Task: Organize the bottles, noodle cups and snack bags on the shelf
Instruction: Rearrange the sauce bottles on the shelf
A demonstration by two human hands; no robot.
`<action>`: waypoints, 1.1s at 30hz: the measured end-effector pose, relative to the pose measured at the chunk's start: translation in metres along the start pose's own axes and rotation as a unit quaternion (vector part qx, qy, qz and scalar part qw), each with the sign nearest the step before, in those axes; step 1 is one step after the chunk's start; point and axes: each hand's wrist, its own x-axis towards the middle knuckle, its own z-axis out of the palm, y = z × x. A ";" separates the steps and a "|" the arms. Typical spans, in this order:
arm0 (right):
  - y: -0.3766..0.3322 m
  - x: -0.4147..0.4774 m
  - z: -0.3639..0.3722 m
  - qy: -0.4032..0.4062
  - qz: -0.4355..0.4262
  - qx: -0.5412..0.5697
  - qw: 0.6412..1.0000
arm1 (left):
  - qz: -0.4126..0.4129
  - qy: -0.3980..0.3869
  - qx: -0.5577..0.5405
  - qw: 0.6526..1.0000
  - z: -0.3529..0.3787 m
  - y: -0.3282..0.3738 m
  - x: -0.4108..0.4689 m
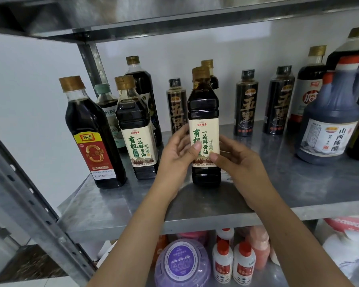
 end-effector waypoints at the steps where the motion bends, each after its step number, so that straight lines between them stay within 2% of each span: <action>1: 0.001 0.000 0.000 0.002 0.000 -0.002 1.000 | 0.001 -0.004 0.015 1.000 0.000 -0.001 -0.001; 33: 0.003 0.000 0.002 0.000 -0.011 -0.027 1.000 | 0.017 0.007 0.073 0.997 0.001 -0.004 -0.004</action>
